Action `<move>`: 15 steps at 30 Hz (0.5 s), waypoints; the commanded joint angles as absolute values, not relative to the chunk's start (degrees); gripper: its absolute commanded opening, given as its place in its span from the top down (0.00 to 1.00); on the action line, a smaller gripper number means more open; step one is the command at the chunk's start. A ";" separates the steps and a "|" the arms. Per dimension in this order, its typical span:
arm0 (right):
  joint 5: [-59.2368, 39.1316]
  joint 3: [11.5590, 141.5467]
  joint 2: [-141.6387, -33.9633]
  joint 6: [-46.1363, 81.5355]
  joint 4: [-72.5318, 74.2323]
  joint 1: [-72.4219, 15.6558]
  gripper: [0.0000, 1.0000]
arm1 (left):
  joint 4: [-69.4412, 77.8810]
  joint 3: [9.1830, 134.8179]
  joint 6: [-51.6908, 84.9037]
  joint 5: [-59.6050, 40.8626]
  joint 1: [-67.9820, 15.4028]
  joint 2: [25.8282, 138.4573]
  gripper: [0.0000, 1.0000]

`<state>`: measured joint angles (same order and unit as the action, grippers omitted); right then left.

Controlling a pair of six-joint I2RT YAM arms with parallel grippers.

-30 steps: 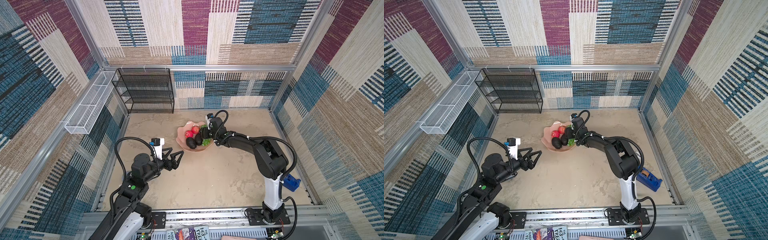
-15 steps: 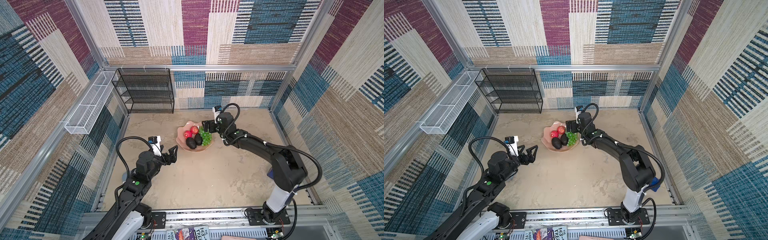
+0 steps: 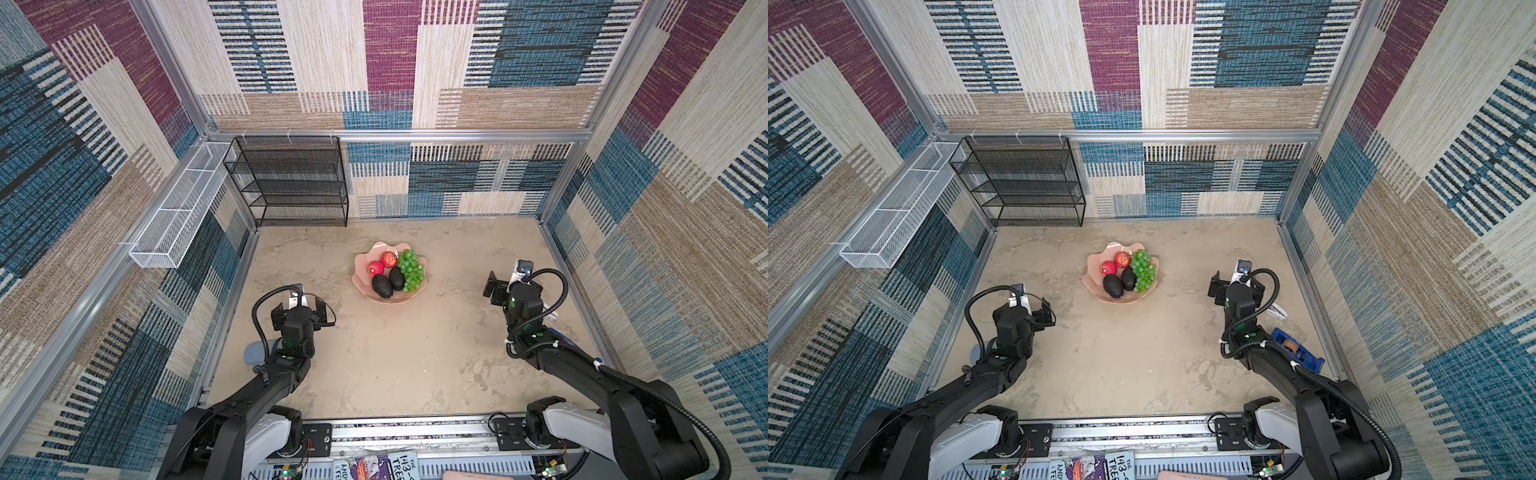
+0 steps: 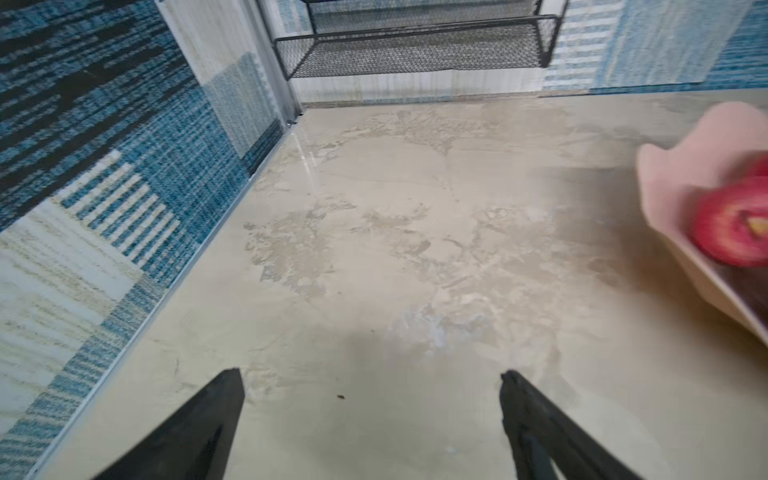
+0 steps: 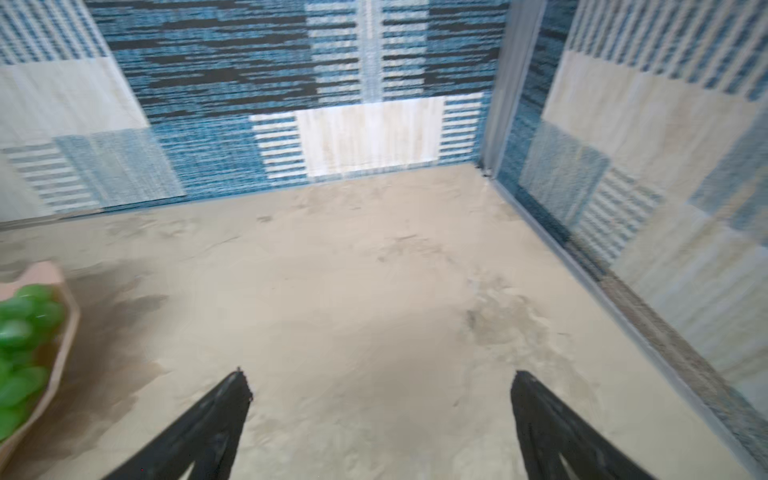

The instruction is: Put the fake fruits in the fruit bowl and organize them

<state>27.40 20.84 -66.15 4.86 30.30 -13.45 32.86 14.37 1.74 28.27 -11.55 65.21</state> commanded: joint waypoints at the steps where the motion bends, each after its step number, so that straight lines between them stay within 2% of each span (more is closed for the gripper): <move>1: 30.68 17.98 -68.19 0.91 46.63 -11.36 0.00 | 48.67 13.20 -2.44 24.51 -10.43 70.17 0.02; 5: 26.48 15.11 -73.61 -0.64 57.73 -8.23 0.00 | 57.43 13.71 -3.84 22.85 -9.08 78.26 0.01; 9: 14.96 10.81 -79.37 -1.91 70.03 -5.02 0.00 | 70.72 15.09 -5.27 20.40 -7.07 91.33 0.01; 11: 10.15 8.94 -82.63 -3.54 75.68 -4.75 0.00 | 54.28 18.49 -1.24 19.35 -5.88 85.76 0.01; 13: 6.32 8.79 -85.47 -4.64 78.61 -4.39 0.00 | 57.77 19.66 -0.77 17.87 -3.55 88.90 0.01; 15: 1.89 10.05 -85.22 -4.07 75.24 -2.74 0.00 | 47.88 22.96 1.15 15.84 -2.36 87.14 0.01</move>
